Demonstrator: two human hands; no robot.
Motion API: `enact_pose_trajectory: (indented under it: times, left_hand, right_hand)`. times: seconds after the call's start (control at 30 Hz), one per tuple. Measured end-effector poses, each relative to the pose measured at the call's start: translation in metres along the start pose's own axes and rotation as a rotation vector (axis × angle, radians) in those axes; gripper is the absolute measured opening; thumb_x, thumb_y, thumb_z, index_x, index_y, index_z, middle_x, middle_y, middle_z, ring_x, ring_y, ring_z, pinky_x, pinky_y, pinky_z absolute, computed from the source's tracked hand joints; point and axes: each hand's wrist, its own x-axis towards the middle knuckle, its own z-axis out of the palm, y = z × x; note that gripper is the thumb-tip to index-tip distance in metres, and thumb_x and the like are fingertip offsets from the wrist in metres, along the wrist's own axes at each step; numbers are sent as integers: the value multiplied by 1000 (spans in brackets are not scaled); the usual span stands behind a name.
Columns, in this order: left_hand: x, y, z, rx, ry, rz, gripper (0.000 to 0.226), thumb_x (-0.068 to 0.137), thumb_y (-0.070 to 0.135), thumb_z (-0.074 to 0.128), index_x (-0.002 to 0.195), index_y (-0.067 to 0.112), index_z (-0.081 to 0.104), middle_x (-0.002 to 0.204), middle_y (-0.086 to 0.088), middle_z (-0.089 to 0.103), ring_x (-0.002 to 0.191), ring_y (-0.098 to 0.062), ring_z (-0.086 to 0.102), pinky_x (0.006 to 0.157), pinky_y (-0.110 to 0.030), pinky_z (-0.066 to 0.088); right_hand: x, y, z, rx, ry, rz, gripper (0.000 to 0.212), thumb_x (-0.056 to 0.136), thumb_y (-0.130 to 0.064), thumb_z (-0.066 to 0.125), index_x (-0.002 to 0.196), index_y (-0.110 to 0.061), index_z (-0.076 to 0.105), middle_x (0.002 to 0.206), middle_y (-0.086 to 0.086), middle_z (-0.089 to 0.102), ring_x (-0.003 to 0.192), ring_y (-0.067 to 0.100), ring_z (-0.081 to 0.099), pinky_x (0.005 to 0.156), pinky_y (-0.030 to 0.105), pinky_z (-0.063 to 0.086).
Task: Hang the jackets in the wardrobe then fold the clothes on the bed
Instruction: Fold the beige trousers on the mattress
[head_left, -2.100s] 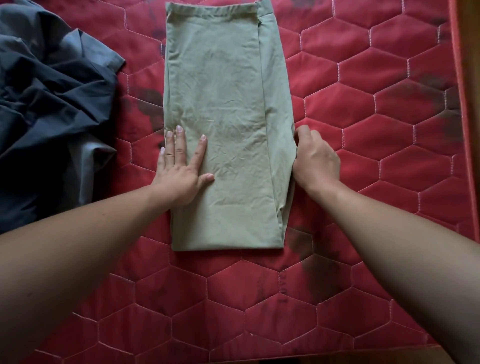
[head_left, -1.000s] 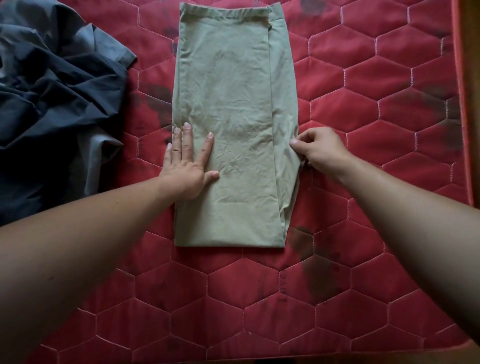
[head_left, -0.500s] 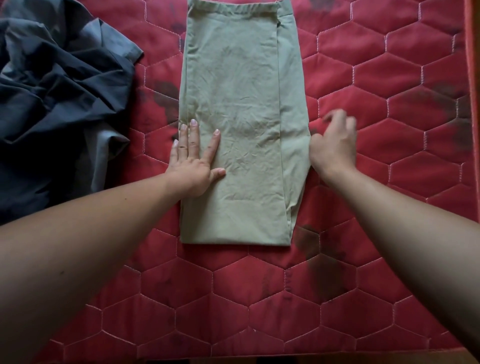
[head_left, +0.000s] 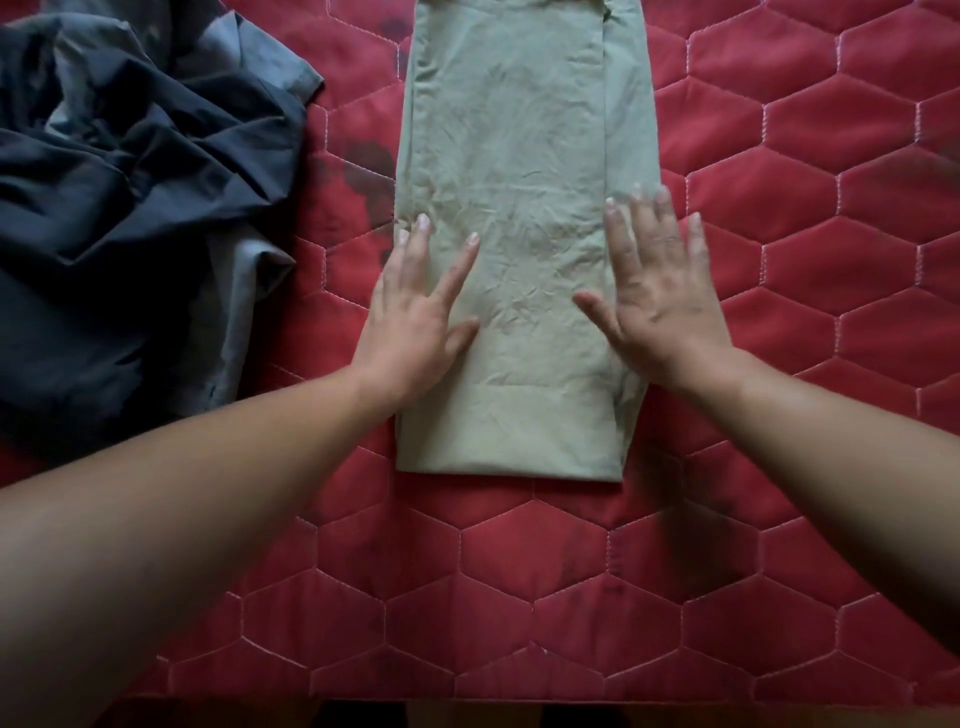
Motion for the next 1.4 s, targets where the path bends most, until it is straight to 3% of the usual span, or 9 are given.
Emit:
enact_pose_trajectory:
  times: [0.23, 0.4, 0.53, 0.6, 0.67, 0.77, 0.93, 1.17, 1.4]
  left_hand:
    - [-53, -31, 28, 193, -55, 8, 73, 96, 69, 20, 157, 42, -10, 164, -15, -24, 152, -28, -21, 124, -46, -5]
    - [-68, -16, 16, 159, -120, -23, 77, 98, 61, 36, 159, 34, -1, 164, -20, -19, 154, -33, -10, 124, -47, 10]
    - [-121, 6, 7, -153, -130, -182, 72, 90, 29, 66, 154, 28, 32, 161, -17, 10, 146, -36, 19, 114, -51, 31]
    - [-143, 16, 8, -399, -129, -269, 64, 84, 14, 69, 143, 25, 47, 148, -9, 24, 136, -31, 33, 116, -39, 32]
    - [-149, 22, 7, -584, -151, -396, 59, 80, 7, 67, 134, 27, 54, 132, -2, 34, 123, -24, 46, 112, -27, 34]
    - [-131, 16, -4, -761, -244, -494, 59, 74, 5, 67, 126, 29, 54, 118, -7, 57, 98, -26, 60, 90, -35, 49]
    - [-127, -1, -25, -150, -406, -129, 72, 74, 8, 59, 139, 32, 40, 115, -1, 50, 108, -27, 45, 92, -39, 44]
    - [-144, 13, -40, 53, -67, -20, 42, 82, 10, 62, 121, 24, 58, 89, -1, 42, 80, -28, 47, 57, -41, 44]
    - [-116, 13, -91, 15, 40, 96, 22, 90, 29, 62, 109, 19, 67, 115, -6, 52, 94, -28, 53, 63, -44, 53]
  right_hand:
    - [-21, -19, 28, -194, -211, -52, 82, 92, -76, 6, 161, -31, -3, 169, 8, -13, 155, 29, -14, 121, 63, -5]
    - [-68, -38, 11, -118, -251, 4, 77, 96, -68, 26, 162, -28, 12, 168, 16, -2, 156, 33, -3, 120, 65, 7]
    - [-140, -65, -1, 186, -224, 368, 69, 95, -47, 59, 157, -32, 32, 163, 27, 9, 151, 43, 14, 120, 55, 24]
    - [-156, -82, -3, 368, -166, 473, 61, 93, -33, 67, 150, -26, 46, 152, 26, 31, 138, 44, 35, 113, 52, 35]
    - [-154, -91, -5, 611, -139, 555, 53, 92, -26, 69, 143, -24, 54, 134, 20, 45, 123, 36, 48, 110, 42, 38]
    - [-136, -78, -15, 774, -295, 627, 65, 84, -25, 76, 143, -34, 50, 126, 14, 53, 116, 30, 56, 103, 32, 41]
    - [-116, -52, -34, 507, -657, 264, 83, 74, -17, 75, 147, -29, 35, 133, 11, 58, 121, 32, 57, 95, 34, 45]
    - [-135, -59, -47, 86, -251, -76, 37, 77, -12, 66, 113, -19, 62, 87, 7, 39, 77, 31, 43, 61, 43, 42]
    - [-122, -36, -85, 112, 26, -106, 23, 88, -24, 66, 109, -14, 68, 126, 17, 55, 115, 41, 52, 80, 48, 49]
